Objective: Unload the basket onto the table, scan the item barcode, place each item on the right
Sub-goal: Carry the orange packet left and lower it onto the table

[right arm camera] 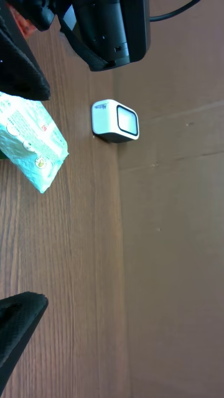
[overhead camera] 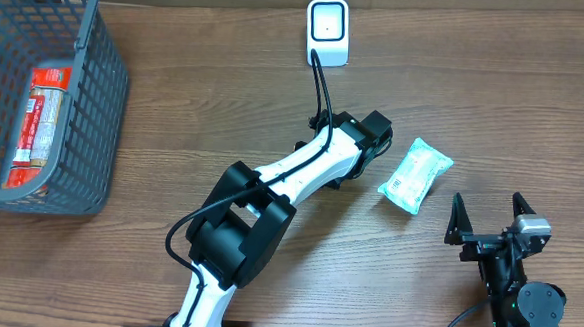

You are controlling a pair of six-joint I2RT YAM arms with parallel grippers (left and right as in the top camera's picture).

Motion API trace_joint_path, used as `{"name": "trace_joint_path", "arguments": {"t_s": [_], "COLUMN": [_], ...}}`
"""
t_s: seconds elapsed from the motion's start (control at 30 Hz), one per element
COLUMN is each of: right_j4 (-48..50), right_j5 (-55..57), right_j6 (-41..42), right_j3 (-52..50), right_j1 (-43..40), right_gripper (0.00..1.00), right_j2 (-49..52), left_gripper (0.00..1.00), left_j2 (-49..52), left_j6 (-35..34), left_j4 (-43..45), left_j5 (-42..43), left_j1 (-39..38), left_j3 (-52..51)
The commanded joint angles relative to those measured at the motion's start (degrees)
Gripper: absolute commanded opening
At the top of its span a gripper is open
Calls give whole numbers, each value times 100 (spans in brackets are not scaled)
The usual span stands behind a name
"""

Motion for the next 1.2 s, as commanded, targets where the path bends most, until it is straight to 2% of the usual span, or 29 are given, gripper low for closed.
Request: {"name": "trace_joint_path", "arguments": {"t_s": [0.0,0.3,0.37,0.47,0.67,0.8,0.9,0.97,1.17], "right_j4": [33,33,33,33,33,33,33,33,33], "right_j5": [9,9,9,9,9,9,9,9,9], "right_j6": [-7,-9,-9,-9,-9,-9,-9,-9,-9], "right_j3": [-61,-61,-61,-61,-61,-61,-61,-61,-61], "right_j1": [-22,-22,-22,-22,-22,-22,-22,-22,-22], "right_gripper": [100,100,100,100,100,100,100,100,100], "right_j2": [-44,-44,-44,-44,-44,-44,-44,-44,-44], "left_gripper": [15,26,30,42,48,63,72,82,81], "left_j2": [-160,-160,-160,-160,-162,-162,-162,-162,-160], "left_j6": [-109,-111,-109,-111,-114,-116,-111,-31,929], "left_j4": [15,46,42,44,2,-157,-275,-251,-74], "left_j5": [-50,114,114,114,116,138,474,964,2586], "left_j1": [-7,0,0,0,7,79,221,363,857], "left_j3": [-37,-37,-37,-28,59,304,546,643,643]}}
